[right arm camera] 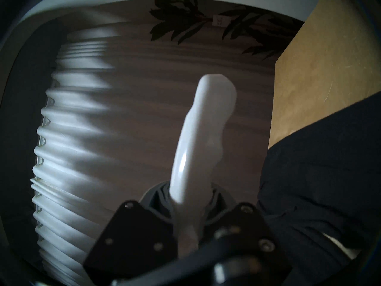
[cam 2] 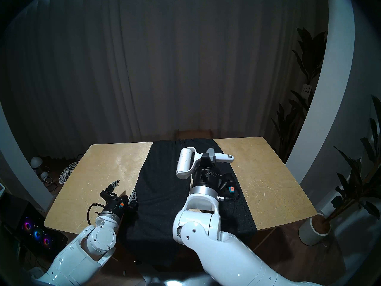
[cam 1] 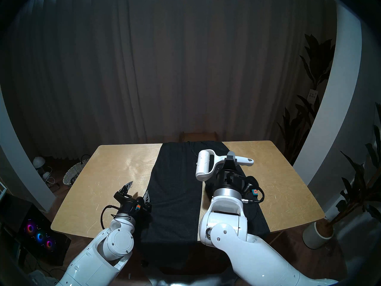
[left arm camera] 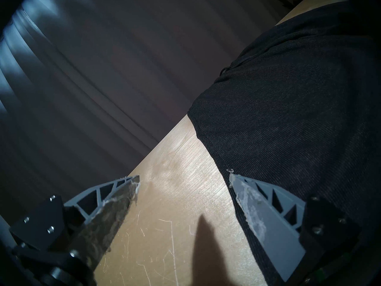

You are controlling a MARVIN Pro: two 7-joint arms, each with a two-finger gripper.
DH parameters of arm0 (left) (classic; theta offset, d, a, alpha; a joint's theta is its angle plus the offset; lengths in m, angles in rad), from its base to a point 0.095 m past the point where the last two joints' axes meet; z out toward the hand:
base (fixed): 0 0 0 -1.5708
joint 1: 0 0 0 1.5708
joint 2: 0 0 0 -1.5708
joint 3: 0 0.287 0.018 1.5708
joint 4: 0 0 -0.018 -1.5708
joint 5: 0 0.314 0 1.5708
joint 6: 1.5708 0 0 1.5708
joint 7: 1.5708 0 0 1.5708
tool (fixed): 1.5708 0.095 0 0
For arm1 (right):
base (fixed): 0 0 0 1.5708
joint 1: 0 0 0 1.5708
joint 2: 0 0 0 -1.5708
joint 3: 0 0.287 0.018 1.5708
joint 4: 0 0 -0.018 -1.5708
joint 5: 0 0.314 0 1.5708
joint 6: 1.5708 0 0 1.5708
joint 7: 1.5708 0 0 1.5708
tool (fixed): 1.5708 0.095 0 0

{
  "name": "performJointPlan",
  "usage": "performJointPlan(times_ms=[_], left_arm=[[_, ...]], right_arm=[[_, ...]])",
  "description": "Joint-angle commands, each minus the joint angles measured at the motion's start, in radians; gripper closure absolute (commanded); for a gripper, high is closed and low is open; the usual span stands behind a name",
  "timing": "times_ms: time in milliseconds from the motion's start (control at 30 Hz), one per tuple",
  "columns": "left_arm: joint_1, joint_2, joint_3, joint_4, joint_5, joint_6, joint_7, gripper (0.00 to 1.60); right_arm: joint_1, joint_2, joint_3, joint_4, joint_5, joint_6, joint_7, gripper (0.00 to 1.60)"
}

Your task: Remove lint and debris from pants with a lint roller

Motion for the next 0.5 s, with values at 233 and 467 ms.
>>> performJointPlan(times_ms=[233, 467], left_arm=[[0.002, -0.038, -0.068, -0.107, -0.079, -0.145, 0.077, 0.0], [-0.009, -0.063, -0.111, -0.186, -0.188, -0.249, 0.087, 0.0]], right_arm=[[-0.071, 0.009, 0.27, -0.052, 0.033, 0.001, -0.116, 1.6], [-0.075, 0.001, 0.33, -0.028, 0.059, 0.001, -0.149, 1.6]])
